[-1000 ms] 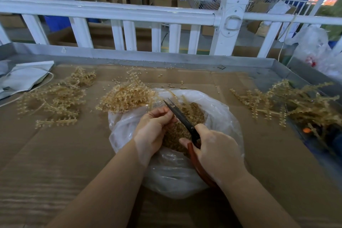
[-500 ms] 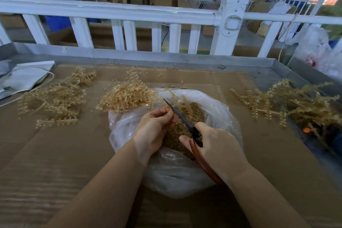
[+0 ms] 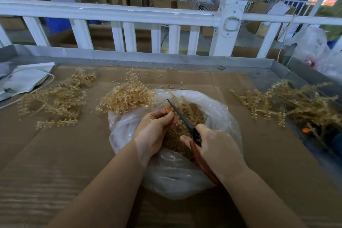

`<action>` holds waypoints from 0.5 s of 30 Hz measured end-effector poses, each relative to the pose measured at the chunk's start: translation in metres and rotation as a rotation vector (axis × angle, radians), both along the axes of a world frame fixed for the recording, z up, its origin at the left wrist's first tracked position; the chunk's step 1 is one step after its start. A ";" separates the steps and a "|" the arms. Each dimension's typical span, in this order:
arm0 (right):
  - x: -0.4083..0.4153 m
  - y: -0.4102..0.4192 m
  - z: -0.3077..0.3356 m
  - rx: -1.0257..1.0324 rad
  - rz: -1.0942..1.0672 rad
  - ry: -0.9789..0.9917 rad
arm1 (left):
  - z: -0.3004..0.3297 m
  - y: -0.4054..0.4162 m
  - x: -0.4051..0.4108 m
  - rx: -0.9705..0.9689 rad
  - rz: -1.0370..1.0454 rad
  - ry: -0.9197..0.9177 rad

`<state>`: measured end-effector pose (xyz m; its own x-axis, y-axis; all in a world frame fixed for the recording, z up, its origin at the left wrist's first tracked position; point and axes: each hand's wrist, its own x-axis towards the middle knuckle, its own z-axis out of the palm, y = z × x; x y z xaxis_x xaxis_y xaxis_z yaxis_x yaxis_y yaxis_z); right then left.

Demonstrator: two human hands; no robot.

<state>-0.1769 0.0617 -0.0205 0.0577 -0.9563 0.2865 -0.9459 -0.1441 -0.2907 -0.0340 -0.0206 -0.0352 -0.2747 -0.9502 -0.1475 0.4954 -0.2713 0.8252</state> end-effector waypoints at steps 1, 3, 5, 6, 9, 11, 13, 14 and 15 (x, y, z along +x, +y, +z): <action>0.000 0.000 0.000 -0.006 -0.001 0.000 | 0.000 0.000 0.000 0.007 -0.001 0.003; 0.000 0.001 0.000 -0.011 -0.005 -0.008 | 0.000 0.001 0.000 0.012 0.001 0.010; -0.002 0.001 0.001 -0.005 -0.015 -0.067 | 0.001 0.001 -0.001 -0.003 0.018 0.003; -0.003 0.001 0.003 -0.008 -0.021 -0.112 | 0.001 0.002 -0.002 -0.013 0.029 0.001; -0.005 0.000 0.007 -0.011 -0.031 -0.170 | 0.001 0.002 -0.002 -0.038 0.037 0.018; -0.005 0.000 0.007 0.010 -0.026 -0.152 | 0.000 0.002 -0.001 -0.056 0.028 0.007; -0.003 0.000 0.005 0.022 -0.034 -0.100 | 0.001 0.003 0.000 -0.066 0.024 -0.007; -0.003 0.000 0.004 0.022 -0.041 -0.076 | 0.002 0.003 -0.001 -0.061 0.025 -0.006; -0.002 0.000 0.003 0.020 -0.047 -0.060 | 0.002 0.003 -0.001 -0.046 0.030 0.001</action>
